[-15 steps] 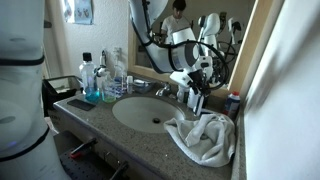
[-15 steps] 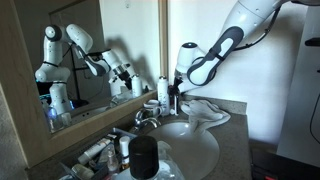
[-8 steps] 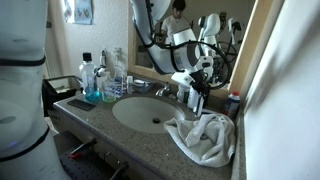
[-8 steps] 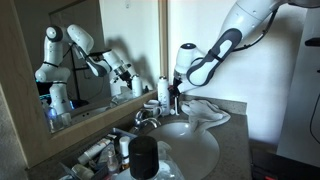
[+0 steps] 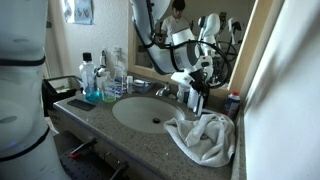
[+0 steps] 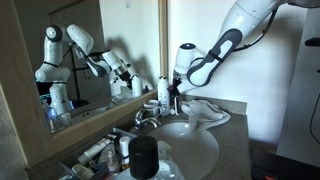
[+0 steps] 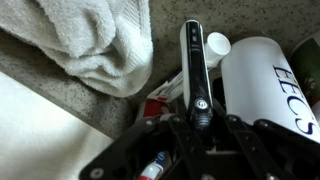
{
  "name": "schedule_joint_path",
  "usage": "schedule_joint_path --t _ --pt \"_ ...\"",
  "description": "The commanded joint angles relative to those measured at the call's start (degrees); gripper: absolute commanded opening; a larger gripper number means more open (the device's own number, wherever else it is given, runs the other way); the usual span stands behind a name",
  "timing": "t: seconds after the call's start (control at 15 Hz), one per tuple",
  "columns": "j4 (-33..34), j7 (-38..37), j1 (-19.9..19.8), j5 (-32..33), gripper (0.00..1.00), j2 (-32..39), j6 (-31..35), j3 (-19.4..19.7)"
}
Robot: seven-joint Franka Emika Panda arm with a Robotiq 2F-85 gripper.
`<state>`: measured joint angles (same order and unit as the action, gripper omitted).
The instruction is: Attach the electric toothbrush to its charging port
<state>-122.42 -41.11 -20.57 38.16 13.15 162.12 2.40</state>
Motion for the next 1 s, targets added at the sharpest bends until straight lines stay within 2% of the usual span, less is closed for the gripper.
schedule_joint_path --t 0.0,0.27,0.33,0.53,0.67,0.93 --pt "-1.10 -2.28 0.37 0.10 0.13 -2.79 -1.68 0.53" --pt "-2.66 -2.65 -0.30 -2.10 0.13 -4.88 -4.60 0.44" --pt "-3.59 0.10 4.80 -6.17 0.13 -5.98 -5.07 5.50" --pt "-6.12 3.32 7.98 -11.55 0.13 -9.92 -7.33 7.55" --pt "-7.54 4.10 10.09 -12.07 0.13 -13.09 -9.64 8.01" --pt "-9.54 4.90 12.49 -11.62 0.13 -19.37 -15.26 5.56"
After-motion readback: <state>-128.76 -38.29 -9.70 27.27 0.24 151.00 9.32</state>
